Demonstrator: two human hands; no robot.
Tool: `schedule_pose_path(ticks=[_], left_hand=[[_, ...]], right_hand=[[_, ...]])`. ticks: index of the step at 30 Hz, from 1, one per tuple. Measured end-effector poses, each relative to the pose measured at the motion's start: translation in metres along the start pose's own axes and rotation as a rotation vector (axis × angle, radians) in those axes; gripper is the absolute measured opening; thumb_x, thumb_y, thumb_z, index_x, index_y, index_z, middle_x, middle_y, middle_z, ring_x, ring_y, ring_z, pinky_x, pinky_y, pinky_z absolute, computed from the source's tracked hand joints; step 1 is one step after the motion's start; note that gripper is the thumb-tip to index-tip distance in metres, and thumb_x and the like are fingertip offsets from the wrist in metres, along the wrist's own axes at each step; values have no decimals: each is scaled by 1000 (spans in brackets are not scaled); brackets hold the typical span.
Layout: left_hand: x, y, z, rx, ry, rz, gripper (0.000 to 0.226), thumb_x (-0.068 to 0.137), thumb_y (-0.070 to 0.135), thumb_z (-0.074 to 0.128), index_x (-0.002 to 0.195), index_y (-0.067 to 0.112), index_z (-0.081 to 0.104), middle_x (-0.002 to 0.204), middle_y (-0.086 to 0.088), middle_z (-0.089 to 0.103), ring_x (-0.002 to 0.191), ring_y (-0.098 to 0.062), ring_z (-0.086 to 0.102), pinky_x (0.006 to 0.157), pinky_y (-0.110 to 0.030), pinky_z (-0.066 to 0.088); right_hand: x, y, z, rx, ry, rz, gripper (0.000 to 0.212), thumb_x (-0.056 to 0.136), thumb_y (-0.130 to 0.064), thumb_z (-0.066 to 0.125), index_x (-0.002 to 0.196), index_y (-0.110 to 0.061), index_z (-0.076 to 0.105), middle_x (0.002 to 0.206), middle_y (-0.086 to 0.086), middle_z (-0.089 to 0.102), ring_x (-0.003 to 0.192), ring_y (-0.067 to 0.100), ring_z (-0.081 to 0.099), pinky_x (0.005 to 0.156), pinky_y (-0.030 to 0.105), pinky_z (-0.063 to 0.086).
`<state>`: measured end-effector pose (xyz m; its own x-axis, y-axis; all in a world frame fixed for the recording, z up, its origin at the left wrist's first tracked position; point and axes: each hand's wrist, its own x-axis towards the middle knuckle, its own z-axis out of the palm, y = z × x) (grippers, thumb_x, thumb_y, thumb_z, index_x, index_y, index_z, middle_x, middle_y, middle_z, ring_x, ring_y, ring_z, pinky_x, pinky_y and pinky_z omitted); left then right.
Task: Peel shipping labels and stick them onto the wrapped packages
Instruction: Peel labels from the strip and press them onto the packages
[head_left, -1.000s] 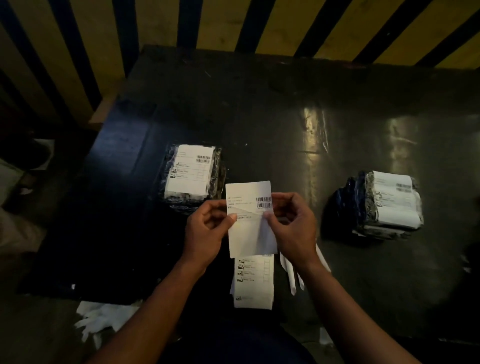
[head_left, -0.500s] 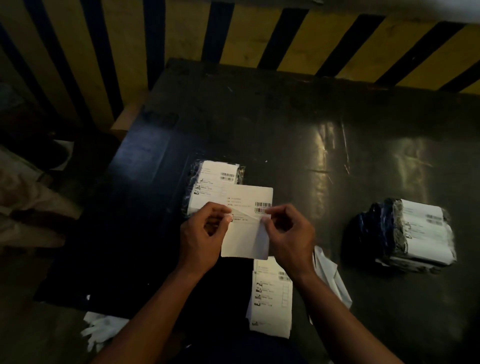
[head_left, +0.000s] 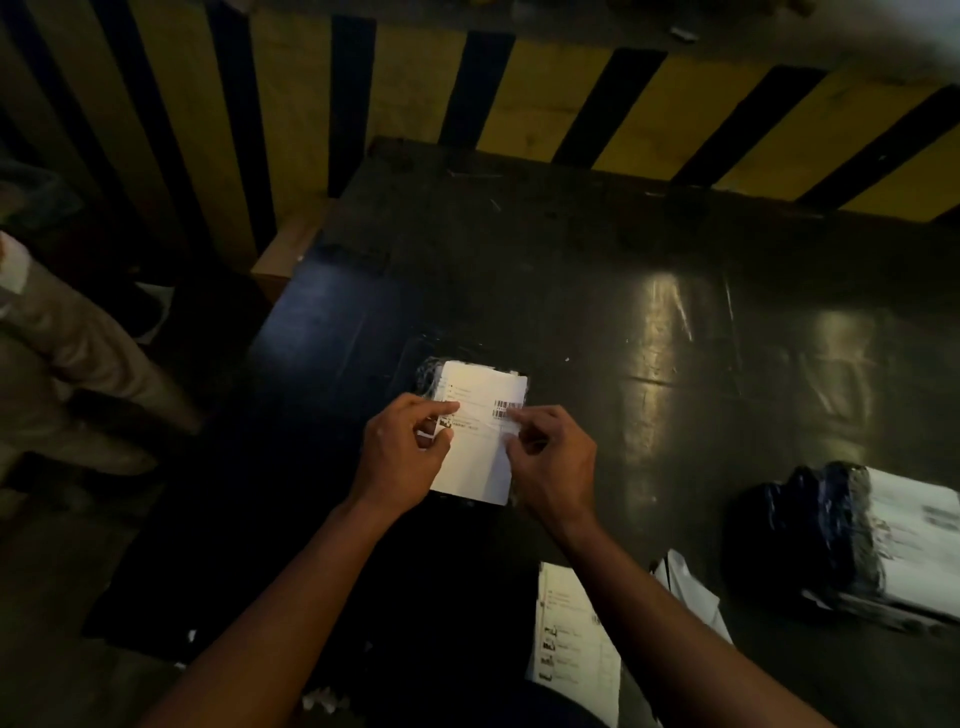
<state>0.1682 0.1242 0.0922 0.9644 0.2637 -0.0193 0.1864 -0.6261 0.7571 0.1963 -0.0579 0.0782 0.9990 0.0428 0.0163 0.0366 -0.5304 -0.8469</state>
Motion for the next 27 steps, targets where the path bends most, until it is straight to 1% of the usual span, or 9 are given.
schedule_pose_path(ticks=[2,3,5,7,13,15,21,24,27], left_hand=[[13,-3,0,26,-10,-18,39,88,7,78,124,22,72,117,6,63,90,-1,61,68,1,48],[18,-5,0,32,-12,-26,40,88,7,77,124,22,72,117,6,63,89,-2,61,68,0,49],[27,-7,1,31,-15,-35,39,88,7,77,124,21,73,116,6,63,89,-4,61,72,-5,53],[34,-10,2,22,-17,-24,37,88,7,78,123,20,73,114,5,64,88,-5,63,77,-14,58],[43,-18,6,25,-43,-38,35,87,7,78,120,18,75,111,6,64,84,-5,65,80,-22,61],[45,-19,7,43,-53,-52,36,87,7,78,121,18,74,114,4,65,84,-6,65,80,-21,61],[45,-18,6,100,-98,-48,39,89,7,77,125,19,70,120,4,62,90,-6,64,83,-21,59],[47,-18,7,154,-119,-25,41,89,9,77,128,18,69,121,3,61,88,-5,61,84,-21,59],[48,-18,6,216,-136,-16,41,89,14,77,129,21,67,121,4,55,91,-6,60,87,-26,60]], right_hand=[[11,-1,8,-5,-6,35,30,85,-13,81,115,-15,75,116,-4,68,91,4,66,83,11,56],[15,-1,11,-11,-10,50,31,85,-14,81,115,-15,74,118,-4,67,90,3,65,80,7,55],[24,-1,17,-19,-12,72,32,85,-13,81,116,-13,74,119,-2,67,85,1,64,74,1,51],[30,-1,21,-28,-18,96,32,85,-12,81,117,-13,74,120,-1,67,83,-1,63,71,-1,49],[38,2,30,-72,-35,125,34,87,-13,80,120,-14,73,123,-2,67,80,-4,62,68,-1,48],[38,2,32,-74,-34,128,34,87,-13,80,120,-13,73,123,-2,66,82,0,64,71,2,51],[38,5,38,-171,-73,92,38,88,-21,79,124,-17,71,125,-4,64,95,8,67,88,27,61],[38,2,37,-308,-119,10,40,90,-24,74,128,-17,68,125,-3,61,98,14,66,89,29,58],[37,-2,32,-452,-148,-39,44,91,-32,72,132,-20,64,129,1,57,111,19,60,91,33,56]])
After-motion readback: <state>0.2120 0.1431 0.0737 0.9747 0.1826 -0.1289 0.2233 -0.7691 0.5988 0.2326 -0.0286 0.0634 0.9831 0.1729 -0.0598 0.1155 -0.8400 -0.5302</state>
